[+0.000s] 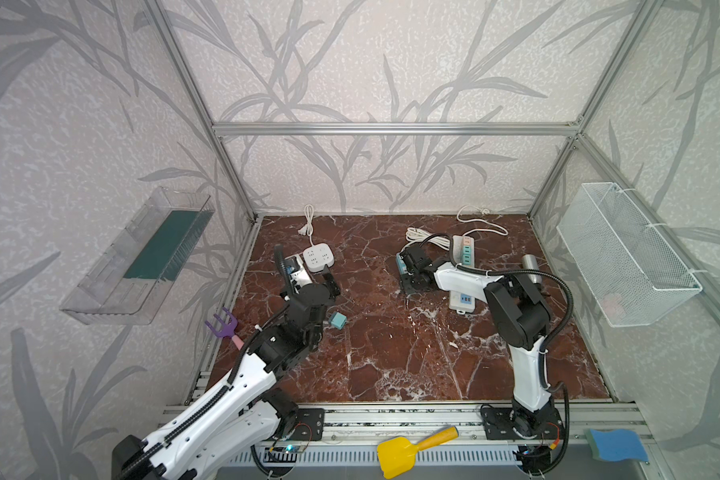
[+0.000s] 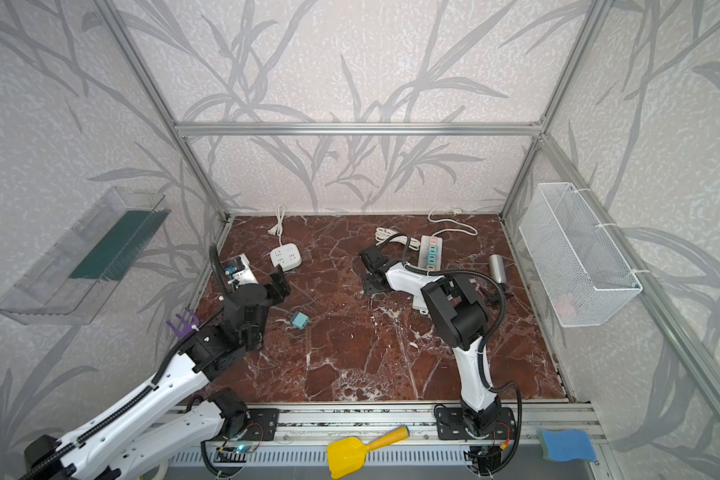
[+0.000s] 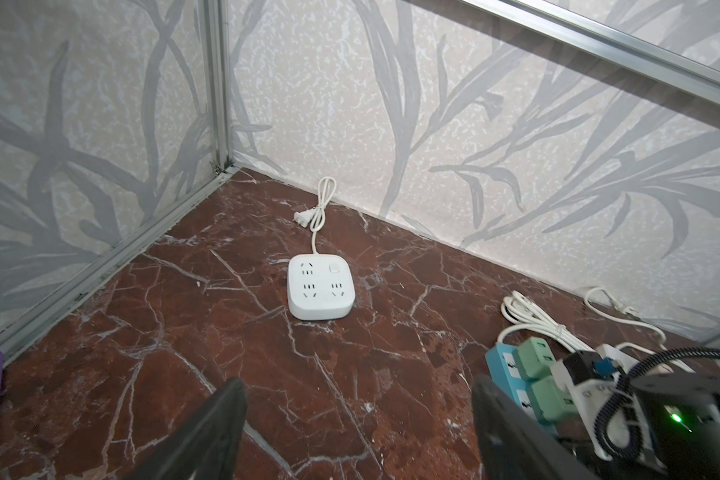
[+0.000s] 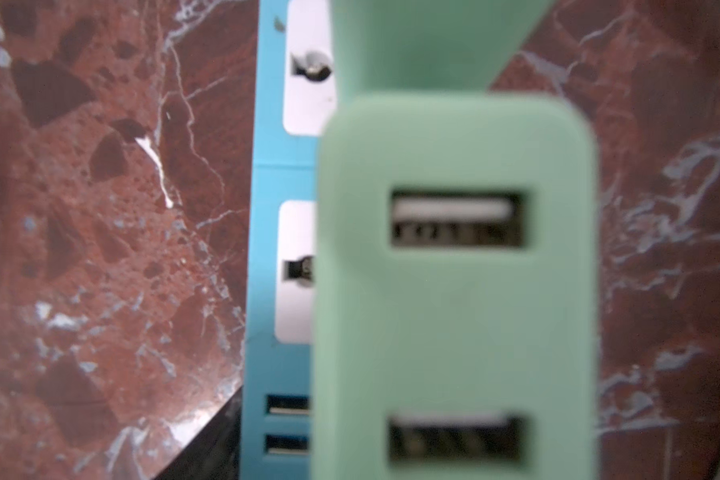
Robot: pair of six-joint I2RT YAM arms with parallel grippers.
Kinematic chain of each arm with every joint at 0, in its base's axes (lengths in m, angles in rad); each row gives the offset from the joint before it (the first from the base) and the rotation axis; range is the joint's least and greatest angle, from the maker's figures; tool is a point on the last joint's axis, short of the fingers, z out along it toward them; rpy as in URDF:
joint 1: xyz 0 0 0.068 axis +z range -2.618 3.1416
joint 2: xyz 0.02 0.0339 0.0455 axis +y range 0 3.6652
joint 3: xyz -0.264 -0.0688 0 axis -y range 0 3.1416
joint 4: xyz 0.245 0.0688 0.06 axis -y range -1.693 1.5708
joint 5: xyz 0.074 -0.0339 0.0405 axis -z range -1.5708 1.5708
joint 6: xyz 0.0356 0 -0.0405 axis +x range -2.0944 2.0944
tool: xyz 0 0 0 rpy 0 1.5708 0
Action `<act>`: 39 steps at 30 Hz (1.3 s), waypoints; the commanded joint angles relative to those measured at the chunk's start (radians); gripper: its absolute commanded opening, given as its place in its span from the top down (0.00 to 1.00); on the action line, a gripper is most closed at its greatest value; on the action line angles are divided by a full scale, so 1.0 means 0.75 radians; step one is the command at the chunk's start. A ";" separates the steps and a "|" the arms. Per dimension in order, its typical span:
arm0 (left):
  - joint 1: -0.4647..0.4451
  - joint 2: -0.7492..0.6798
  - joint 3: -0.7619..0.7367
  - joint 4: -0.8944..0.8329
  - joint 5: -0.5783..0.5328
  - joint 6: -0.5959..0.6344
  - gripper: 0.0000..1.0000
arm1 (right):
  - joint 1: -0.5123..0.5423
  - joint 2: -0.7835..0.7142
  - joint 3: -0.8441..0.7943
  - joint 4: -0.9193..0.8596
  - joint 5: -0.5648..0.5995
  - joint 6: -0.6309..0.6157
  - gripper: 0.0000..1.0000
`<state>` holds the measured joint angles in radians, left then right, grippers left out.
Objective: Insert the plug
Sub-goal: 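Open and raise the right gripper while the left gripper grasps the white socket box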
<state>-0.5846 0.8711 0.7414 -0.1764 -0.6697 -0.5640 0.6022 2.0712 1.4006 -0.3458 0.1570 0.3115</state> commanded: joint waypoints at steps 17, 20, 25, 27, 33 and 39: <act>0.611 1.106 0.814 -0.209 0.589 0.134 0.12 | 0.006 -0.814 -0.428 0.084 -0.324 -0.096 0.07; 0.665 1.297 0.984 -0.292 0.671 0.175 0.13 | 0.005 -0.901 -0.519 0.116 -0.311 -0.106 0.07; 0.718 1.662 1.403 -0.578 0.840 0.196 0.19 | 0.005 -1.003 -0.686 0.195 -0.262 -0.091 0.07; 0.724 1.792 1.581 -0.714 0.794 0.182 0.19 | 0.007 -1.048 -0.785 0.298 -0.265 -0.062 0.07; 0.750 2.020 1.852 -0.851 0.799 0.217 0.19 | 0.007 -1.096 -0.958 0.517 -0.207 -0.033 0.07; 0.759 2.086 1.861 -0.855 0.930 0.274 0.20 | 0.007 -1.035 -0.969 0.561 -0.197 -0.014 0.07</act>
<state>-0.0219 2.4222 2.1124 -0.7498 -0.0242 -0.3931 0.6048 1.2789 0.6765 0.0082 -0.0074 0.2859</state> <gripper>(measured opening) 0.805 0.929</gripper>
